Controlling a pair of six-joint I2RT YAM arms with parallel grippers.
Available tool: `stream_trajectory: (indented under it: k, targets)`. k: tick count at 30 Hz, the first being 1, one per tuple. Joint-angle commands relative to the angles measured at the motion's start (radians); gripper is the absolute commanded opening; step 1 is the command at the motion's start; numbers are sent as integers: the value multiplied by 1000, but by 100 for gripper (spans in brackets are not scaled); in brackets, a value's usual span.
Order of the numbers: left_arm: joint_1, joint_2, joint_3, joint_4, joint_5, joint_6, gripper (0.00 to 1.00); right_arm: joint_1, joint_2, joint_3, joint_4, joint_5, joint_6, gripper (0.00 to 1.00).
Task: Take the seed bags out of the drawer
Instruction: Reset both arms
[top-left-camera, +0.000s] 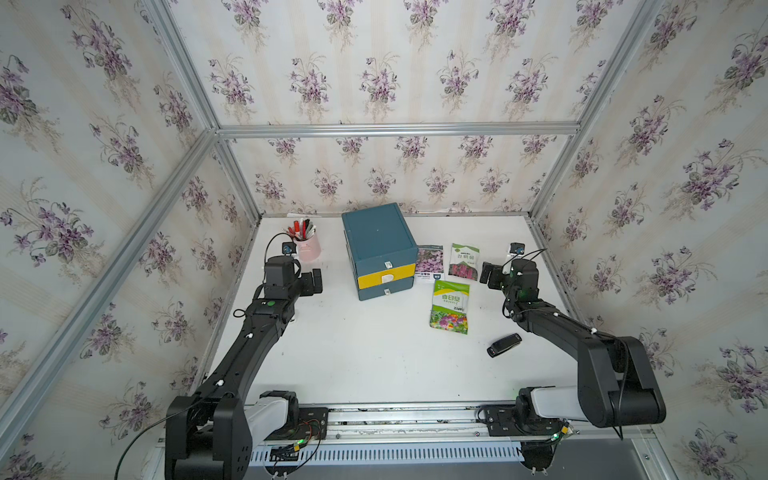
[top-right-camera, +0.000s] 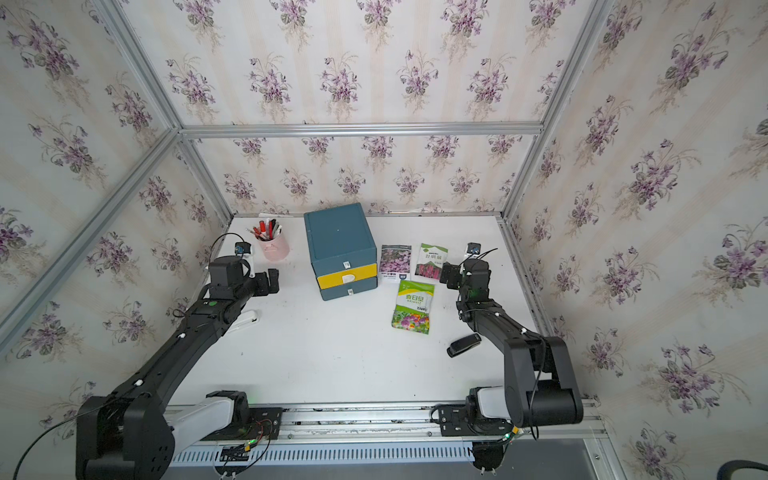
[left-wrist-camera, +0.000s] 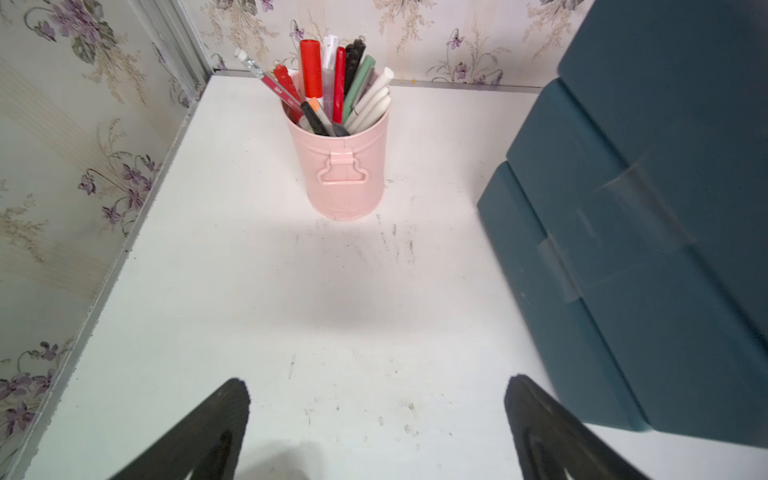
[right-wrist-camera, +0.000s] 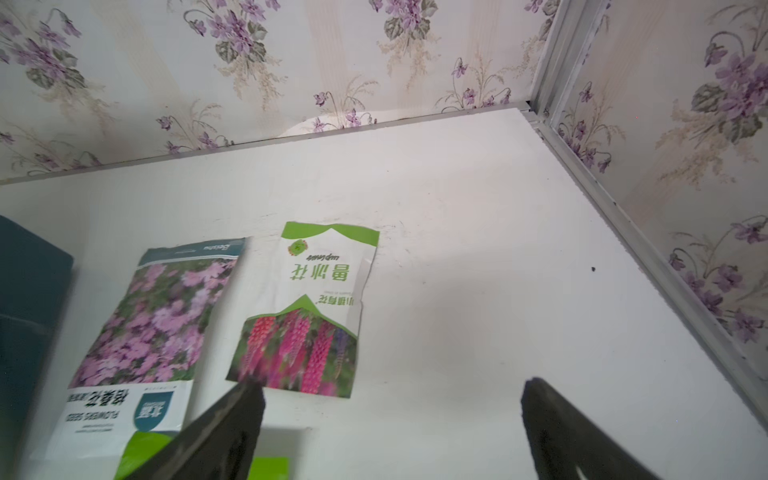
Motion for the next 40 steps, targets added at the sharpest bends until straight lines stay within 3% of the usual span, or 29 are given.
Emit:
stream_trajectory:
  k: [1,8,19,23,40]
  targets:
    - [2,13,-69,256,-45,62,100,-5,43,-49,215,-7,-38,100]
    - [16,100,-165,481,-40,121,100,-4,80,-184,495,28,-74,100]
    - [23,255,-235,688,-18,141,100,-4,137,-350,844,82,-56,100]
    - [23,336,-246,754,-43,131,100,-4,133,-351,836,84,-55,100]
    - [21,337,-246,751,-45,130,100,-4,130,-347,823,84,-53,100]
